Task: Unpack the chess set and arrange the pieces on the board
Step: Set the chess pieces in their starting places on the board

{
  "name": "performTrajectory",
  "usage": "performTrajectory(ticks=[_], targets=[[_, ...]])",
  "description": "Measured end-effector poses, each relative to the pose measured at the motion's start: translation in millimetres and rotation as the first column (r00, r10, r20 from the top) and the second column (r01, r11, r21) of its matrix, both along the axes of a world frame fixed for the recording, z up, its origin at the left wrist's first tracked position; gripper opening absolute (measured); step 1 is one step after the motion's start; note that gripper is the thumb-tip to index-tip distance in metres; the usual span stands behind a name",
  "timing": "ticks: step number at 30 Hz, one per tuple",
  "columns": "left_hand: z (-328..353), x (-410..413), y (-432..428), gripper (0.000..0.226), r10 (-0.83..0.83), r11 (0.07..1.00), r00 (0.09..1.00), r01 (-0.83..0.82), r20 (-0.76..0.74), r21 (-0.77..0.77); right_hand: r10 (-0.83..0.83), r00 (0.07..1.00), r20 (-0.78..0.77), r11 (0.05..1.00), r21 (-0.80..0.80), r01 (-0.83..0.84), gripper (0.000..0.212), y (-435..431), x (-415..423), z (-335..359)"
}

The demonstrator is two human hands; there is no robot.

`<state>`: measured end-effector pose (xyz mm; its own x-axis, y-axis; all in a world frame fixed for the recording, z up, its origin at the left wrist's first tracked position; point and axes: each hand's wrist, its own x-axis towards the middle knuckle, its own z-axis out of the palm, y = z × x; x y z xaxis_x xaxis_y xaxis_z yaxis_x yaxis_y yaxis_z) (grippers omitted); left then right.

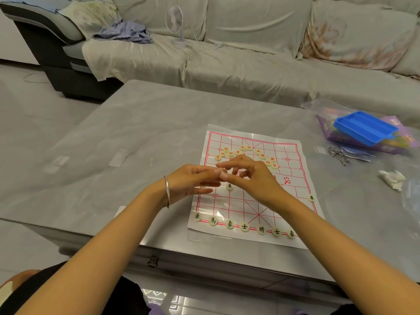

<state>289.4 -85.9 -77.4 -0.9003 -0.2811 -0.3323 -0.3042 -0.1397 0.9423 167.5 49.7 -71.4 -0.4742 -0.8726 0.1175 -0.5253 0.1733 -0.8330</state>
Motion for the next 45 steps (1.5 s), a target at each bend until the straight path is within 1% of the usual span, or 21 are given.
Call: performTrajectory(ticks=[2, 4, 8, 11, 16, 18, 20, 21, 23, 24, 26, 29, 32, 34, 37, 45], targets=[[-0.5, 0.0, 0.1, 0.026, 0.032, 0.998, 0.999, -0.032, 0.006, 0.050, -0.012, 1.000, -0.006, 0.999, -0.045, 0.012, 0.019, -1.7, 2.8, -1.7], [-1.0, 0.0, 0.4, 0.023, 0.061, 0.997, 0.998, -0.061, 0.014, 0.049, -0.018, 1.000, -0.015, 0.998, -0.066, 0.017, 0.020, -3.0, 4.4, -3.2], [-2.6, 1.3, -2.1, 0.023, 0.103, 0.994, 0.994, -0.104, 0.026, 0.021, -0.008, 1.000, -0.021, 1.000, -0.027, 0.008, 0.019, -3.1, 2.6, -4.8], [-4.6, 1.4, -1.1, 0.024, 0.075, 0.997, 0.997, -0.076, 0.032, 0.000, -0.034, 0.996, -0.079, 0.999, -0.018, 0.033, 0.018, -4.0, 3.8, -7.7], [-6.5, 0.6, -1.4, 0.024, 0.102, 0.995, 0.994, -0.101, 0.038, -0.024, -0.062, 0.990, -0.125, 0.998, -0.015, 0.060, 0.025, -6.6, 6.5, -11.8], [-6.2, 0.3, -2.0, 0.026, 0.109, 0.992, 0.993, -0.106, 0.036, -0.064, -0.084, 0.988, -0.133, 0.996, -0.023, 0.081, 0.025, -7.3, 7.6, -13.9], [-7.2, 0.5, -4.1, 0.030, 0.118, 0.977, 0.993, -0.115, 0.005, -0.180, -0.126, 0.981, -0.148, 0.992, -0.031, 0.123, 0.025, -6.7, 7.0, -17.9], [-9.1, 0.8, -7.0, 0.032, 0.135, 0.951, 0.991, -0.136, -0.024, -0.277, -0.140, 0.978, -0.155, 0.990, -0.013, 0.140, 0.025, -5.7, 5.9, -21.0], [-14.4, 2.1, -14.4, 0.036, 0.176, 0.852, 0.982, -0.189, -0.074, -0.489, -0.123, 0.978, -0.169, 0.985, 0.099, 0.141, 0.025, -2.9, 3.7, -29.4], [-17.7, 2.8, -17.4, 0.039, 0.178, 0.792, 0.982, -0.184, -0.068, -0.582, -0.103, 0.978, -0.180, 0.976, 0.170, 0.133, 0.025, -1.8, 3.4, -34.9], [-25.3, 3.8, -21.1, 0.048, 0.126, 0.690, 0.992, -0.084, 0.006, -0.719, -0.079, 0.978, -0.195, 0.955, 0.265, 0.131, 0.025, -0.8, 4.8, -44.5], [-34.9, 4.8, -21.2, 0.051, 0.005, 0.555, 0.992, 0.105, 0.129, -0.825, -0.090, 0.980, -0.177, 0.942, 0.304, 0.141, 0.028, -2.4, 5.8, -51.0], [-40.9, 4.0, -22.5, 0.052, -0.046, 0.446, 0.975, 0.214, 0.216, -0.869, -0.073, 0.983, -0.170, 0.935, 0.332, 0.127, 0.030, -3.5, 5.7, -49.8], [-42.6, 2.7, -22.3, 0.052, -0.046, 0.419, 0.969, 0.239, 0.242, -0.876, -0.075, 0.981, -0.178, 0.936, 0.328, 0.131, 0.030, -3.4, 5.0, -50.0], [-42.2, 1.2, -22.9, 0.053, -0.019, 0.451, 0.977, 0.199, 0.214, -0.870, -0.101, 0.979, -0.175, 0.939, 0.309, 0.152, 0.028, -2.7, 4.4, -50.5], [-40.1, -4.1, -24.0, 0.054, 0.011, 0.460, 0.976, 0.189, 0.218, -0.868, -0.074, 0.987, -0.145, 0.941, 0.317, 0.117, 0.023, -6.6, 9.8, -49.6]])
